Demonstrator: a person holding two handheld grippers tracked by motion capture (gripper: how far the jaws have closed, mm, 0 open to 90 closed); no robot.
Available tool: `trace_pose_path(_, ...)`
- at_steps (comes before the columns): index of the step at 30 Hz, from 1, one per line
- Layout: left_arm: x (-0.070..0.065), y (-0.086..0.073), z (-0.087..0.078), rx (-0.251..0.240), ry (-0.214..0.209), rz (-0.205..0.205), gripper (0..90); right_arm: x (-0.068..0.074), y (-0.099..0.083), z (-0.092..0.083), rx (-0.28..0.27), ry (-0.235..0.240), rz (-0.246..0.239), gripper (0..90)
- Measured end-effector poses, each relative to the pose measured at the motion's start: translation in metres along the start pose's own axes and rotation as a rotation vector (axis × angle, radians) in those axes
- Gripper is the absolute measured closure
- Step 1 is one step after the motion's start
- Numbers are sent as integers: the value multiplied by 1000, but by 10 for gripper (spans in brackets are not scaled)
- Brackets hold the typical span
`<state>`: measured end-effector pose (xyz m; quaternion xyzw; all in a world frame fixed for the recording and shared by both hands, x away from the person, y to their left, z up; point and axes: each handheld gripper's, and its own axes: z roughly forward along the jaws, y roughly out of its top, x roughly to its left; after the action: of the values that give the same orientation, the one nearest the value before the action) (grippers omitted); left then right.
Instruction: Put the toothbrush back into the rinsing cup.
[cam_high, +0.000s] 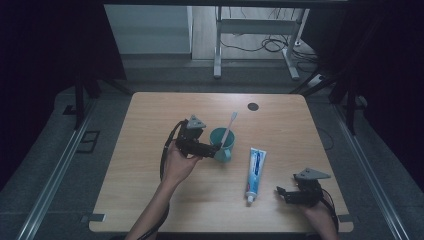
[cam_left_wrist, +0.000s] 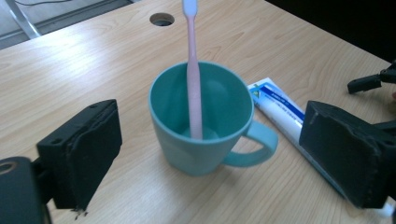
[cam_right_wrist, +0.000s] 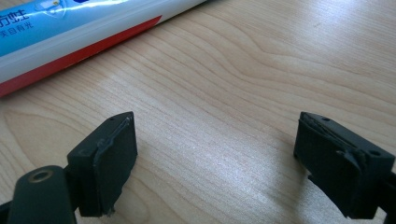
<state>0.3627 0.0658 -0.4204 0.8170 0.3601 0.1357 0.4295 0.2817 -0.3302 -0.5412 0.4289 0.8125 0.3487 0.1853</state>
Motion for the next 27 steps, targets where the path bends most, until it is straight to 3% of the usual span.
trace_pose_path(9, 2, -26, -16, -1, 44, 9, 22, 1, 0, 0, 2, -7, 2, 120)
trace_pose_path(17, 0, -47, -20, 11, 74, 25, 0, 4, 2, 2, 9, -21, 16, 86)
trace_pose_path(27, -5, -67, -24, 14, 88, 40, 0, 6, 3, 4, 23, -6, 10, 33)
